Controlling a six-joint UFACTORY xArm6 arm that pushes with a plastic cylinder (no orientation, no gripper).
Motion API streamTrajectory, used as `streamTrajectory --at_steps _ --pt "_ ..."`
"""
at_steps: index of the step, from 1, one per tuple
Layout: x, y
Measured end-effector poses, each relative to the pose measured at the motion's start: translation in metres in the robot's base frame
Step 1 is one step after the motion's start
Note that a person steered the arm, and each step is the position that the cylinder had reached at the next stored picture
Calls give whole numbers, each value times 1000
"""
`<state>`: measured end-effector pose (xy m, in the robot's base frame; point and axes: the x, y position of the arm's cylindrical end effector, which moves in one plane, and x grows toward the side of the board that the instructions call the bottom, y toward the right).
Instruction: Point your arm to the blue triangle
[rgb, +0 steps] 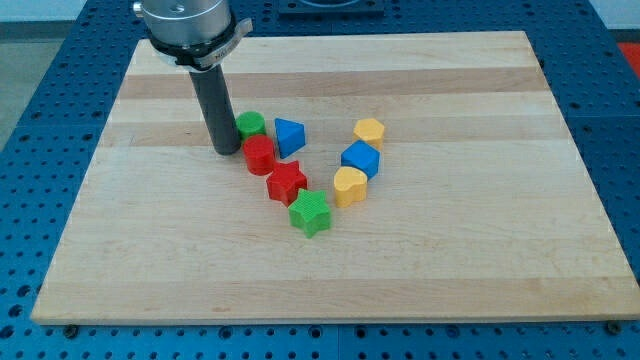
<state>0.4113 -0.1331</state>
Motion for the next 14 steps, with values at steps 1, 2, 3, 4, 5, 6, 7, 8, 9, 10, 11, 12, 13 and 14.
streamTrajectory --at_steps 1,2,3,4,5,6,7,8,9,10,11,12,13,14 --pt "1 -14" --pt "-1 -37" --pt "-16 -45" --pt "-54 -47" --pt "-101 -34" --pt "-122 12" --pt "-108 70" --pt "-46 99" --pt "-36 99" --pt "-38 99" --pt "-36 117" --pt "-23 124" --pt "-15 123" --pt "-15 116"
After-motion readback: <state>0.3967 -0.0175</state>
